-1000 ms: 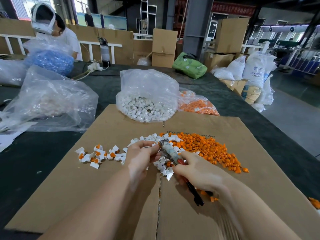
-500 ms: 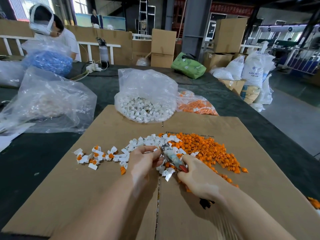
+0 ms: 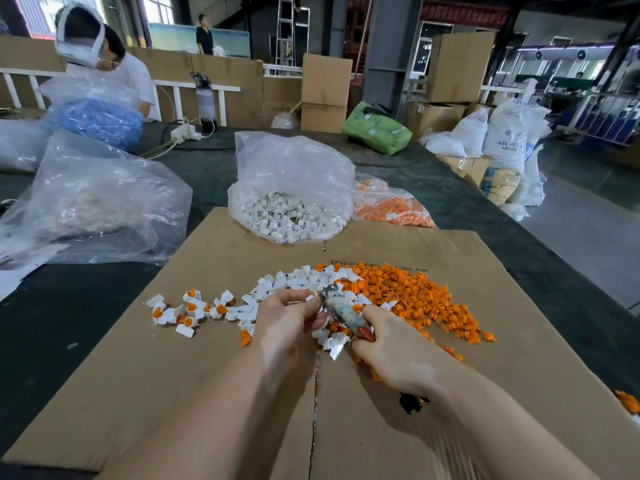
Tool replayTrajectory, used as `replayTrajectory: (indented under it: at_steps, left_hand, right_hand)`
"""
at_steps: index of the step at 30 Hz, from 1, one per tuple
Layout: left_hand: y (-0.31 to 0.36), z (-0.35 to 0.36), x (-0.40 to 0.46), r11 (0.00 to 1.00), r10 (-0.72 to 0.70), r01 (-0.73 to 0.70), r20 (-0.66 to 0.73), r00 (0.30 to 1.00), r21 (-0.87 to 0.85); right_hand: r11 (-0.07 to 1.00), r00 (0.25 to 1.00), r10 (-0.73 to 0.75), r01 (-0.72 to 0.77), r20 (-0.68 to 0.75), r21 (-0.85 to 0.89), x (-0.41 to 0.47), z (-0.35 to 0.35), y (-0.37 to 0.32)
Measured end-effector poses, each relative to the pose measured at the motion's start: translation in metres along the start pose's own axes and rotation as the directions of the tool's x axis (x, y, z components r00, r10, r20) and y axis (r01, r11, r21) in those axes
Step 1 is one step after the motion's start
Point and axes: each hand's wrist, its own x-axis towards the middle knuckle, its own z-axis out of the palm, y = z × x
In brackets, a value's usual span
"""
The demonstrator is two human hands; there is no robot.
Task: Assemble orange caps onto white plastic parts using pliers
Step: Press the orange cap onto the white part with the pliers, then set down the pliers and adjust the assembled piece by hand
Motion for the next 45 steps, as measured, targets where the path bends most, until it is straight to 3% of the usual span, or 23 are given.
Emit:
replayTrajectory:
  at_steps: [5,8,10,15,20,26,28,31,33,39,43,45]
  left_hand:
    - [0.001,0.003,-0.003,1.0,0.007,-0.008,-0.022,1.0,-0.03]
    - [0.003,0.0,-0.001,1.0,0.029,-0.029,-0.035,0.999,-0.012]
    - [0.0,-0.008,0.002,0.999,0.04,-0.04,-0.043,0.998,0.011]
    - [-0.018,-0.02,-0.002,0.95,0.132,-0.148,0.075,0.988,0.273]
    - [-0.026,-0.022,-0.006,0.829,0.197,-0.249,0.156,0.968,0.501]
    - [-0.028,-0.024,-0.005,0.811,0.217,-0.286,0.192,0.957,0.51]
    - [-0.029,-0.025,-0.004,0.814,0.222,-0.291,0.195,0.955,0.502]
    - [-0.03,-0.025,-0.003,0.835,0.235,-0.297,0.189,0.954,0.463]
    - [-0.03,-0.025,-0.003,0.835,0.245,-0.311,0.199,0.949,0.454]
    - [-0.03,-0.029,-0.01,0.783,0.254,-0.389,0.32,0.913,0.486]
    - [-0.033,-0.027,-0.01,0.594,0.305,-0.484,0.377,0.875,0.643]
    - [-0.034,-0.025,-0.01,0.576,0.324,-0.495,0.375,0.869,0.651]
  right_hand:
    - [1.0,0.997,-0.027,0.027,-0.075,0.002,0.001,0.006,0.003]
    - [0.984,0.998,-0.003,0.013,-0.056,0.178,0.0,-0.001,0.009]
    - [0.981,0.995,0.046,-0.027,-0.094,0.19,0.001,-0.006,0.017]
    - [0.973,0.915,0.13,-0.192,-0.383,-0.128,0.016,-0.004,0.045]
    - [0.903,0.876,0.105,-0.283,-0.471,-0.324,0.028,0.003,0.069]
    - [0.805,0.87,0.086,-0.348,-0.486,-0.48,0.035,0.007,0.072]
    - [0.801,0.842,-0.049,-0.289,-0.538,-0.524,0.032,0.014,0.06]
    - [0.88,0.707,-0.376,0.07,-0.599,-0.47,0.028,0.039,0.04]
    - [0.875,0.675,-0.467,0.258,-0.572,-0.411,0.025,0.057,0.027]
    - [0.918,0.643,-0.395,0.31,-0.656,-0.248,0.027,0.072,0.023]
    - [0.905,0.627,-0.422,0.34,-0.655,-0.258,0.027,0.074,0.022]
    - [0.915,0.64,-0.399,0.329,-0.657,-0.235,0.026,0.073,0.024]
